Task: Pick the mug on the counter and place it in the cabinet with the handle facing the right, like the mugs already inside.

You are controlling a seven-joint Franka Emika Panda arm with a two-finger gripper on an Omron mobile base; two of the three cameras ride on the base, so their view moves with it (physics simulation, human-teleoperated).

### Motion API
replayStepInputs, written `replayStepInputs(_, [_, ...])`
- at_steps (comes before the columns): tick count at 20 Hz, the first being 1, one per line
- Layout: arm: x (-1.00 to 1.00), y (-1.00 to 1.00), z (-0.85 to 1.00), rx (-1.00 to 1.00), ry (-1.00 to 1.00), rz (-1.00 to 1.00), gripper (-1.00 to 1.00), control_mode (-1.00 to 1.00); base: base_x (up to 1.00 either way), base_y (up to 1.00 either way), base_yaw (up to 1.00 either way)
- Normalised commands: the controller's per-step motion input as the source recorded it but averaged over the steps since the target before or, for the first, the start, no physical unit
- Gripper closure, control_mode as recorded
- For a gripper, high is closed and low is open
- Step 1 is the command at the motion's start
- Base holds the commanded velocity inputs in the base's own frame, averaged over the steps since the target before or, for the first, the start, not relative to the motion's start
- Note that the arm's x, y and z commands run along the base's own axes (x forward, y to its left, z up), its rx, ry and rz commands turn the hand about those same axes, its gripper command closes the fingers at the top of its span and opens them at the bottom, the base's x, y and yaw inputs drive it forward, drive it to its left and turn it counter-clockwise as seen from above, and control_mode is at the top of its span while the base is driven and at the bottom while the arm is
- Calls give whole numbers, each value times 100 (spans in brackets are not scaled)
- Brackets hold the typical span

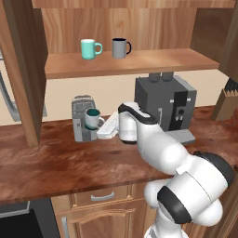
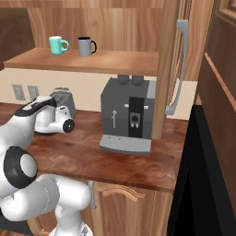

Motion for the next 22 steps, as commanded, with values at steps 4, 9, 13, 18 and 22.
replayStepInputs(4, [-13, 0, 42, 3, 0, 2, 100, -100, 0, 0, 0])
replayStepInputs(9, [-12, 0, 45, 1, 0, 0, 100, -100, 0, 0, 0])
replayStepInputs(13, [-13, -5, 48, 0, 0, 0, 100, -100, 0, 0, 0])
replayStepInputs(18, [-16, -12, 51, 2, 0, 0, 100, -100, 0, 0, 0])
replayStepInputs(22, [-14, -14, 51, 3, 0, 1, 100, -100, 0, 0, 0])
